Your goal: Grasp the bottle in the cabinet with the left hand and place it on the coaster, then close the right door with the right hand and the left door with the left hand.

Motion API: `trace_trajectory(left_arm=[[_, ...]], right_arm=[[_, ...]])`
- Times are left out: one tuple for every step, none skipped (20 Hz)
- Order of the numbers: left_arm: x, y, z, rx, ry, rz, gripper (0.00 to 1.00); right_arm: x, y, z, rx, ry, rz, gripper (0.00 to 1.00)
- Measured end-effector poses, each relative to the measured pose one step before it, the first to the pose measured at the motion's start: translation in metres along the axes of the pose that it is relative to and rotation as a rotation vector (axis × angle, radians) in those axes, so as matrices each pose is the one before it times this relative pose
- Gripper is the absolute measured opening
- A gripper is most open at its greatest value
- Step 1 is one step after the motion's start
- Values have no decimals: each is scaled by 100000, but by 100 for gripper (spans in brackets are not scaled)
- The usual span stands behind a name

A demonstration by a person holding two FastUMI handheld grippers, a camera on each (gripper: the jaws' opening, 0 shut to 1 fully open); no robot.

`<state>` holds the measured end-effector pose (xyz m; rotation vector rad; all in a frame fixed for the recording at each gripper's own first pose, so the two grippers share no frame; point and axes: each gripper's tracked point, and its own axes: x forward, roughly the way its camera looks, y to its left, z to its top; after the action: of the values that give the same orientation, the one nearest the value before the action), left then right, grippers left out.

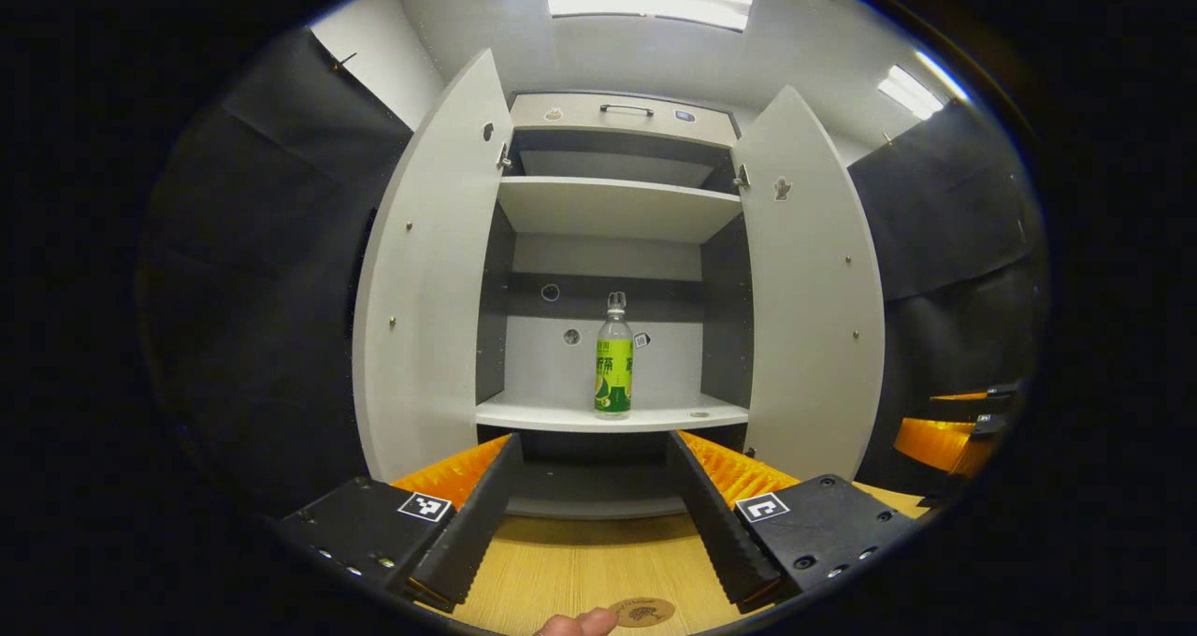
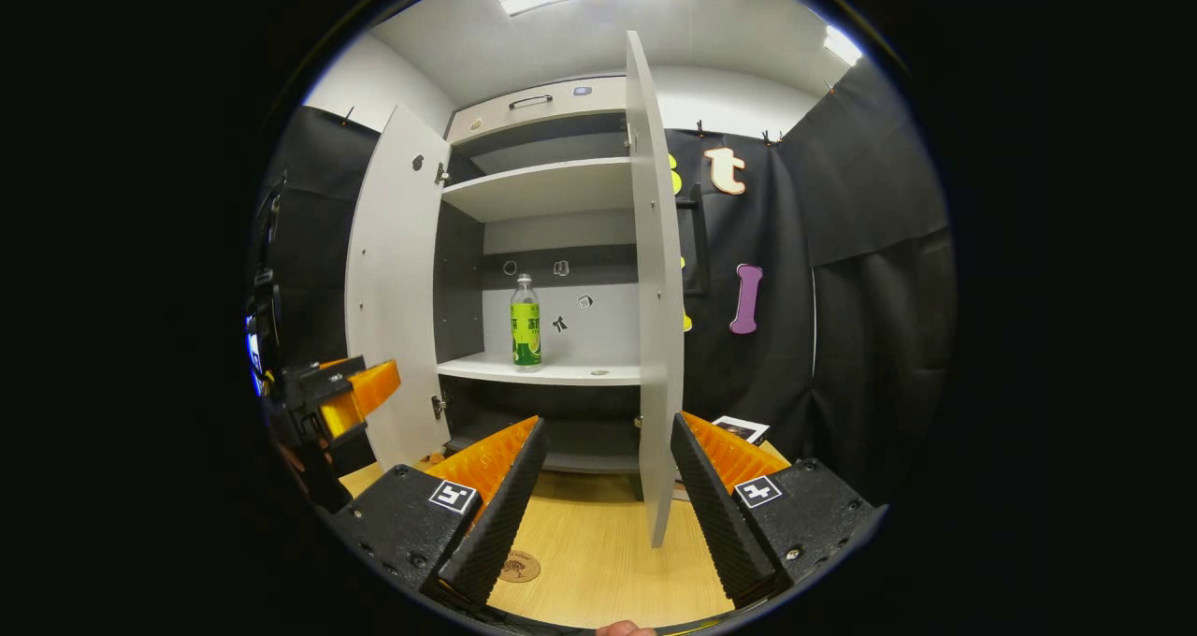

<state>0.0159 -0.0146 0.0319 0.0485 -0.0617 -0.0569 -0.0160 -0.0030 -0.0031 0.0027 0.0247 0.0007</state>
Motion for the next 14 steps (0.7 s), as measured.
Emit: trace_trajectory(left_arm=[[732,-437,492,-789,-411,-1757,94],[897,-267,475,-204,-332,-1252,95],[933,-284,303,174,-318,-1403,95],[976,-334,293,160,-666,-1496,95],[1121,-210,37,-419,134,-818,95],[1033,-260,-134,-1427,622,-1093,94],[1094,-316,41,-1315,346,-1789,99],[1118,-51,448,-572,-883,-1034,95],[1333,128,535,-153,-722,-404,95],[1375,74,422,-146,-133,-986,99],[1321,105,315,-480,57,-1287,99],[1333,170,256,-1417,619,-998,94],[1388,109,218,-1981,708,-1156,99],[1271,237,154,-1417,406,-847,99]], right_arm=[[-180,-153,93,3,-173,-546,82],[-258,-225,110,-83,-103,-849,82],[-209,-287,29,-100,-207,-900,82],[-220,-417,74,31,-486,-929,82],[-128,-334,141,148,-601,-1091,82],[-96,-345,118,336,-565,-1275,82],[-44,-385,118,424,-453,-1357,82],[-324,-302,218,534,-391,-1426,82],[-190,-384,100,648,-302,-1326,82],[-232,-286,181,592,-413,-1057,82],[-231,-452,56,171,-168,-1115,82],[-301,-368,9,-225,273,-1415,82],[-243,-446,-166,-424,403,-1573,82],[-226,-536,-75,-351,371,-1888,82]])
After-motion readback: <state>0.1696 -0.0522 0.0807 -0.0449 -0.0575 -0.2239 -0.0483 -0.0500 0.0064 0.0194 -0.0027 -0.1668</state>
